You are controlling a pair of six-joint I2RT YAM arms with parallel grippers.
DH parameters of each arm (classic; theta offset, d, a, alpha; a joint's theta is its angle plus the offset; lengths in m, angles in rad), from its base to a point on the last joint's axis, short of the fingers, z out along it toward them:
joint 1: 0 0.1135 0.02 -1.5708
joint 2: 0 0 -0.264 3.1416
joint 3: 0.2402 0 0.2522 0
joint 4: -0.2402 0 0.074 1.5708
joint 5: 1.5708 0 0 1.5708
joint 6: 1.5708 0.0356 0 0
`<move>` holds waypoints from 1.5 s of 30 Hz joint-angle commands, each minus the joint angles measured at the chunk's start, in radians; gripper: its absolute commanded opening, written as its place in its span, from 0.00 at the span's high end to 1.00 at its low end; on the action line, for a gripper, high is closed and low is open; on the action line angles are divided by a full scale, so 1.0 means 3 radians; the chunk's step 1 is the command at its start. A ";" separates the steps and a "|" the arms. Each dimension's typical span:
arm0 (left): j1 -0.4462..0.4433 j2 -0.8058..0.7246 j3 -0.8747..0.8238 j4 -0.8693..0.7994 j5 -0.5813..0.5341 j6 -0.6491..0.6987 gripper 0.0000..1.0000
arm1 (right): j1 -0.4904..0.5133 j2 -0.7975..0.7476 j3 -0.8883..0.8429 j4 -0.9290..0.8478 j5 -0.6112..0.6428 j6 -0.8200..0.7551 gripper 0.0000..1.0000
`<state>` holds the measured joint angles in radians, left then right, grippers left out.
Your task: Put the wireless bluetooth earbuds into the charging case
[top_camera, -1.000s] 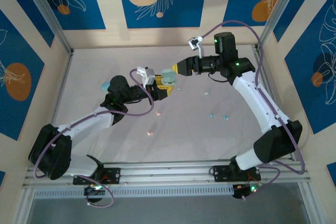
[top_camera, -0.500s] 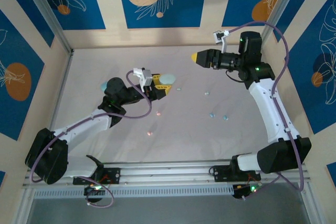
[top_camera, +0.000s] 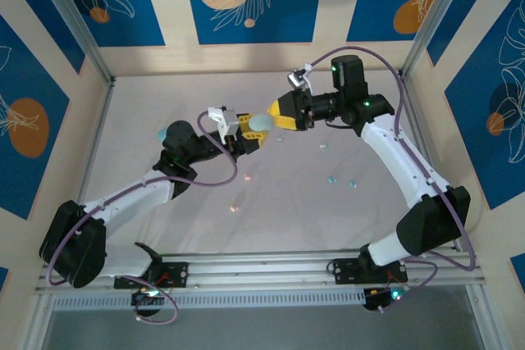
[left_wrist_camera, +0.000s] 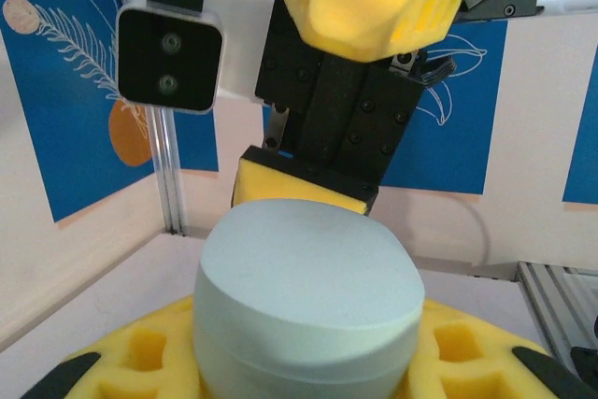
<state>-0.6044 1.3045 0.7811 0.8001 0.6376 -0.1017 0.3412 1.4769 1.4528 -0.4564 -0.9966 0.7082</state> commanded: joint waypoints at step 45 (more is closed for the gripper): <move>-0.0033 0.0084 0.0178 0.0110 0.0067 -0.0183 0.69 | -0.0006 -0.0178 -0.0327 0.0510 0.0226 -0.0083 0.30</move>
<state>-0.6044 1.3449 0.8009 0.8223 0.6312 -0.1654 0.3553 1.4864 1.3174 -0.1696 -1.0195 0.8860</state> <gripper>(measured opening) 0.357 0.681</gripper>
